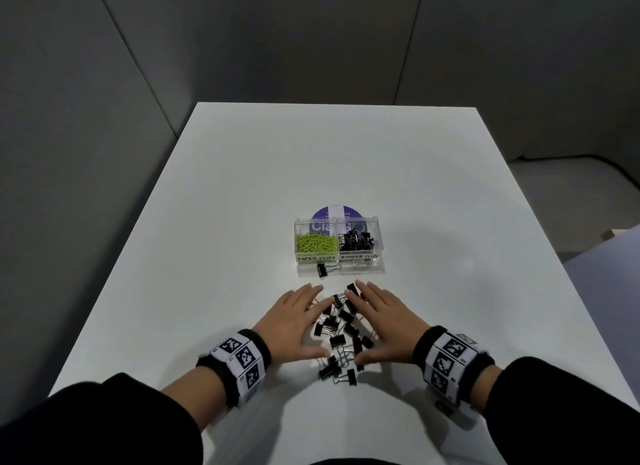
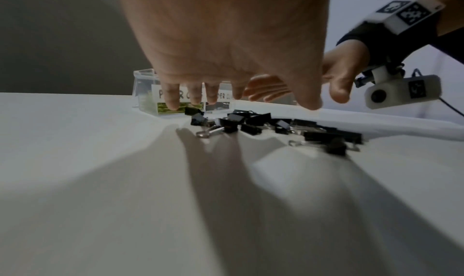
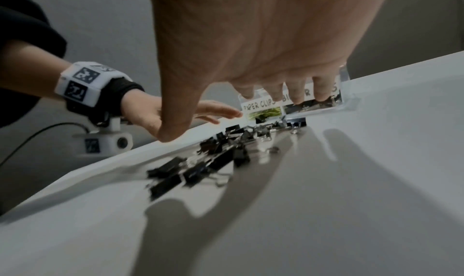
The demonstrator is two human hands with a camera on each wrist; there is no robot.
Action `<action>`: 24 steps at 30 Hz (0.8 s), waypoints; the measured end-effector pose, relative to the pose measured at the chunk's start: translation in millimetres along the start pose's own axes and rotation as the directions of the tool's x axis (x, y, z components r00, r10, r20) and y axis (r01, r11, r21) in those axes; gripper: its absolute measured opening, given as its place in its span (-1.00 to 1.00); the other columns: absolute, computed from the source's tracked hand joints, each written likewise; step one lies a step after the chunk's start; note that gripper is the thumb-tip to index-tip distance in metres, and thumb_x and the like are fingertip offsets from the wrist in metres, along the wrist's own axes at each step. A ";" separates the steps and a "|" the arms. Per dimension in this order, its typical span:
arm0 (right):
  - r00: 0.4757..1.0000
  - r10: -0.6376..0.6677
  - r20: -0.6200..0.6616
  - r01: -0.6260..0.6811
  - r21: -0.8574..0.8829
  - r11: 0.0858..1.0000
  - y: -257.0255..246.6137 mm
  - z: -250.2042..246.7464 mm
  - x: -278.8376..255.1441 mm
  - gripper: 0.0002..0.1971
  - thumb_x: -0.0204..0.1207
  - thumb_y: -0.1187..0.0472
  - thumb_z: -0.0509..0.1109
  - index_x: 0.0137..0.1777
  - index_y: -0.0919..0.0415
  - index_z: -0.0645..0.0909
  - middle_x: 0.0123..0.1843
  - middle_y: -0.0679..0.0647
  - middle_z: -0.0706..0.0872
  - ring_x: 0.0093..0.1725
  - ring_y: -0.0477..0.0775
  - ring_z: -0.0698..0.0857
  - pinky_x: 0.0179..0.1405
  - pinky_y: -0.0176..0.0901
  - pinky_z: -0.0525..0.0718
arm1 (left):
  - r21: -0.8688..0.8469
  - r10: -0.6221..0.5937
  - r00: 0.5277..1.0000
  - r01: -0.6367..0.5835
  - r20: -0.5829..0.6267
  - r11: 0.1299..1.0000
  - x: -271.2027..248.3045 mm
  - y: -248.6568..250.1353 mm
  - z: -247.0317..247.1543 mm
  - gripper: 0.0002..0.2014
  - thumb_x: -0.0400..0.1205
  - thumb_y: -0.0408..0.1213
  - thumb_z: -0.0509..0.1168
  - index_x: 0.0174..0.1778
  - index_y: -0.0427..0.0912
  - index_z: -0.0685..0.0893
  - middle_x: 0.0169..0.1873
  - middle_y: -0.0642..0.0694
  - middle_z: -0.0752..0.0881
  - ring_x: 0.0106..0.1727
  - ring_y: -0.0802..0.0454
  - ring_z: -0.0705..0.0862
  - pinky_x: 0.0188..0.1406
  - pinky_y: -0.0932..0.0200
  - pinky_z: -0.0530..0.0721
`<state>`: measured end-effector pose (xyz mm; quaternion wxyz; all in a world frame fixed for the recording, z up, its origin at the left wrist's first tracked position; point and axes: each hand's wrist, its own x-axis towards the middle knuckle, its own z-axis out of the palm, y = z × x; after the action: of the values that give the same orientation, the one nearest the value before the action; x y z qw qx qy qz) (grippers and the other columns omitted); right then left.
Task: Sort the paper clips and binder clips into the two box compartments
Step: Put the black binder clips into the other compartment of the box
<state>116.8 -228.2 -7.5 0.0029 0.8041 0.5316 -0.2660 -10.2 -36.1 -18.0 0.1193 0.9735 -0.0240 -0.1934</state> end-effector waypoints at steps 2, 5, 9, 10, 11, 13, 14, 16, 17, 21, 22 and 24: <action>0.998 -0.036 0.045 0.038 -0.043 0.998 -0.2 10.5 -8.2 0.26 -0.13 -0.65 0.04 0.36 -0.19 -0.71 0.51 0.08 -0.54 0.50 0.11 -0.48 0.48 0.04 -0.41 | 0.035 0.023 0.999 -0.024 0.034 0.999 -7.0 5.6 4.5 0.11 0.16 0.56 -0.21 0.62 0.08 -0.21 0.64 -0.09 -0.23 0.66 -0.08 -0.25 0.56 -0.03 -0.32; 0.998 -0.004 0.058 0.009 -0.085 0.996 -1.9 24.7 -10.0 0.25 0.13 -0.50 0.28 0.22 -0.24 -0.84 0.47 0.11 -0.57 0.47 0.20 -0.53 0.46 0.11 -0.45 | 0.086 0.025 0.998 -0.030 0.066 0.996 -8.5 14.5 16.0 0.16 0.12 0.59 -0.24 0.61 0.05 -0.28 0.55 -0.06 -0.39 0.57 -0.05 -0.44 0.48 -0.05 -0.42; 0.994 0.101 0.032 -0.099 -0.060 0.993 -9.1 12.0 4.2 0.22 0.24 -0.35 0.42 0.59 0.01 -0.41 0.64 0.16 -0.40 0.62 0.26 -0.35 0.61 0.15 -0.24 | 0.090 -0.099 0.994 0.095 0.039 0.991 3.7 18.1 12.9 -0.03 0.44 0.46 -0.01 0.61 0.04 -0.28 0.62 -0.13 -0.32 0.65 -0.14 -0.31 0.60 -0.11 -0.29; 0.992 0.125 0.022 -0.124 -0.054 0.991 -9.5 7.5 8.7 0.20 0.24 -0.35 0.43 0.61 0.02 -0.36 0.66 0.17 -0.35 0.64 0.27 -0.29 0.62 0.16 -0.20 | 0.075 -0.129 0.992 0.127 0.016 0.989 7.8 16.0 11.0 -0.06 0.49 0.39 0.05 0.61 0.04 -0.27 0.64 -0.15 -0.28 0.66 -0.15 -0.28 0.61 -0.15 -0.23; 0.989 0.147 0.019 -0.146 -0.047 0.988 -9.5 3.4 13.1 0.20 0.23 -0.36 0.43 0.61 0.02 -0.33 0.67 0.18 -0.32 0.65 0.28 -0.26 0.62 0.17 -0.16 | 0.067 -0.154 0.988 0.154 -0.001 0.986 12.0 13.4 9.8 -0.08 0.51 0.35 0.09 0.62 0.04 -0.26 0.64 -0.16 -0.25 0.66 -0.16 -0.25 0.61 -0.19 -0.17; 0.983 0.182 0.020 -0.181 -0.037 0.983 -8.7 -1.2 20.1 0.18 0.24 -0.37 0.42 0.62 0.01 -0.29 0.68 0.17 -0.26 0.65 0.29 -0.19 0.62 0.18 -0.06 | 0.068 -0.183 0.983 0.183 -0.015 0.981 16.9 11.4 7.0 -0.11 0.54 0.31 0.09 0.62 0.03 -0.24 0.65 -0.17 -0.20 0.66 -0.18 -0.22 0.60 -0.25 -0.07; 0.981 0.193 0.014 -0.192 -0.037 0.981 -8.7 -1.9 22.1 0.16 0.25 -0.37 0.40 0.63 0.01 -0.27 0.68 0.16 -0.22 0.66 0.28 -0.14 0.62 0.18 -0.01 | 0.075 -0.190 0.982 0.191 -0.019 0.979 17.7 11.8 6.9 -0.15 0.56 0.29 0.06 0.62 0.02 -0.23 0.65 -0.17 -0.17 0.66 -0.19 -0.20 0.60 -0.26 -0.02; 0.981 0.195 -0.015 -0.195 -0.057 0.979 -10.4 -2.2 22.8 0.08 0.31 -0.36 0.35 0.63 0.03 -0.20 0.68 0.13 -0.09 0.64 0.27 -0.03 0.58 0.18 0.11 | 0.115 -0.206 0.978 0.208 -0.029 0.971 17.7 15.0 8.7 -0.24 0.63 0.21 -0.01 0.63 -0.01 -0.22 0.66 -0.16 -0.11 0.66 -0.19 -0.16 0.58 -0.22 0.07; 0.981 0.191 -0.040 -0.193 -0.067 0.979 -11.3 -1.8 22.5 0.03 0.34 -0.35 0.33 0.63 0.03 -0.17 0.67 0.13 0.00 0.62 0.26 0.06 0.54 0.17 0.19 | 0.131 -0.214 0.976 0.217 -0.038 0.967 16.9 16.5 10.1 -0.28 0.66 0.16 -0.03 0.63 -0.03 -0.20 0.66 -0.16 -0.08 0.66 -0.18 -0.12 0.56 -0.19 0.12; 0.974 0.189 -0.122 -0.195 -0.044 0.980 -13.0 0.0 24.7 -0.15 0.42 -0.26 0.30 0.61 -0.01 -0.01 0.52 0.13 0.28 0.44 0.24 0.30 0.33 0.09 0.44 | 0.118 -0.246 0.966 0.255 -0.081 0.960 16.1 18.3 11.6 -0.41 0.61 0.04 -0.07 0.56 -0.10 0.29 0.43 -0.17 0.50 0.42 -0.15 0.48 0.16 -0.05 0.59; 0.973 0.191 -0.132 -0.197 -0.031 0.980 -12.9 0.0 25.9 -0.19 0.44 -0.23 0.29 0.61 -0.02 0.03 0.49 0.14 0.32 0.42 0.24 0.32 0.30 0.09 0.47 | 0.130 -0.241 0.969 0.246 -0.053 0.961 17.3 16.9 13.5 -0.42 0.54 0.04 -0.06 0.44 -0.08 0.47 0.24 -0.12 0.67 0.21 -0.10 0.65 -0.09 0.03 0.68; 0.969 0.198 -0.146 -0.200 0.002 0.980 -12.9 -0.6 28.4 -0.27 0.47 -0.17 0.30 0.59 -0.03 0.10 0.43 0.15 0.36 0.38 0.23 0.35 0.25 0.07 0.53 | 0.113 -0.237 0.967 0.246 -0.092 0.963 20.0 14.5 17.2 -0.45 0.46 0.05 -0.03 0.27 -0.05 0.61 -0.02 -0.05 0.76 -0.12 -0.03 0.72 -0.40 0.14 0.67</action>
<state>114.3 -198.2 -15.6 -0.0039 0.8705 0.4489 -0.2016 1.7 -55.9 -37.3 0.0354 0.9815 0.0876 -0.1667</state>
